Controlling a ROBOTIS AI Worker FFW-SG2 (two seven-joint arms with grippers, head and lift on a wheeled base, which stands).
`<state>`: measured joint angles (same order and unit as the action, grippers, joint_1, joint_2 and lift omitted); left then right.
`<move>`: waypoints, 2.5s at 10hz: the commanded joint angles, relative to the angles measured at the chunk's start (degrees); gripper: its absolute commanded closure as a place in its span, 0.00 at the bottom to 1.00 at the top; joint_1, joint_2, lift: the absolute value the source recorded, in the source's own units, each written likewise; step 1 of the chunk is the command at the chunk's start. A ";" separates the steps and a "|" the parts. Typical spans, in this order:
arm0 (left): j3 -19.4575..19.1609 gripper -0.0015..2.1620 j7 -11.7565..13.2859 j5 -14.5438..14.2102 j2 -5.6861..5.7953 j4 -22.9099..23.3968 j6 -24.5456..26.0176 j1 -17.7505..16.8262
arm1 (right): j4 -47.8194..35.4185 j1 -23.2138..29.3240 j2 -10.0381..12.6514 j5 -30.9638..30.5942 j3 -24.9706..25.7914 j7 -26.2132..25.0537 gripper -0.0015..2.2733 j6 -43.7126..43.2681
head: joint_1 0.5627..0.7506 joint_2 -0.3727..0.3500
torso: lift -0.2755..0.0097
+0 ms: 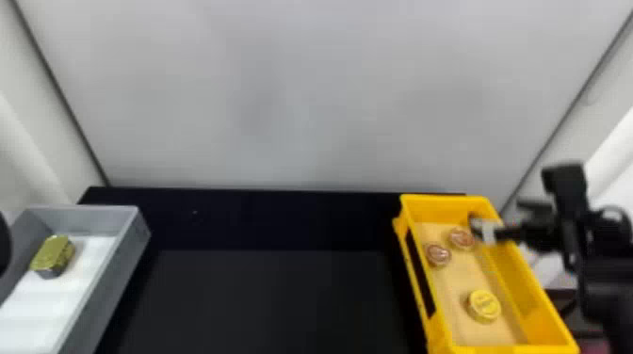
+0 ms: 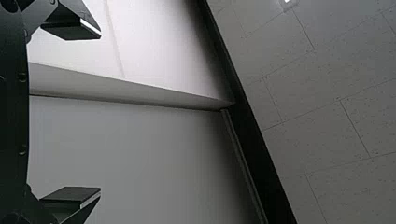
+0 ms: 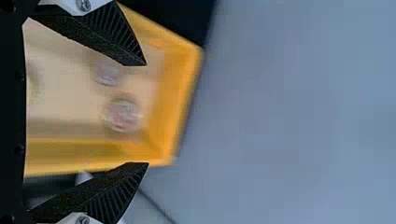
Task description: Pick up the round yellow can and place it in the yellow rectangular box
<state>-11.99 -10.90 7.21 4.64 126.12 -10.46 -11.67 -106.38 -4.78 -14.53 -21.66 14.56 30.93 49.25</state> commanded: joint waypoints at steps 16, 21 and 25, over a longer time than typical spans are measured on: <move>-1.64 0.05 -2.20 -0.97 -1.38 -2.19 -3.61 2.09 | -30.29 -20.71 -7.35 -9.64 -18.43 -44.03 0.03 -35.71 | 0.70 0.41 | 0.96; -2.79 0.05 -2.11 -0.97 -0.94 -1.23 -3.17 2.88 | -30.38 -19.21 -7.27 -13.51 -17.19 -48.42 0.04 -38.70 | 0.70 0.41 | 0.96; -2.52 0.05 -2.11 -0.97 -0.68 -1.14 -3.08 2.80 | -30.38 -19.12 -7.18 -13.51 -17.19 -48.33 0.04 -38.87 | 0.70 0.41 | 0.96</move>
<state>-14.64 -12.98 6.23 3.87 125.04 -13.53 -8.86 -136.76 -23.89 -21.71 -35.19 -2.56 -17.50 10.43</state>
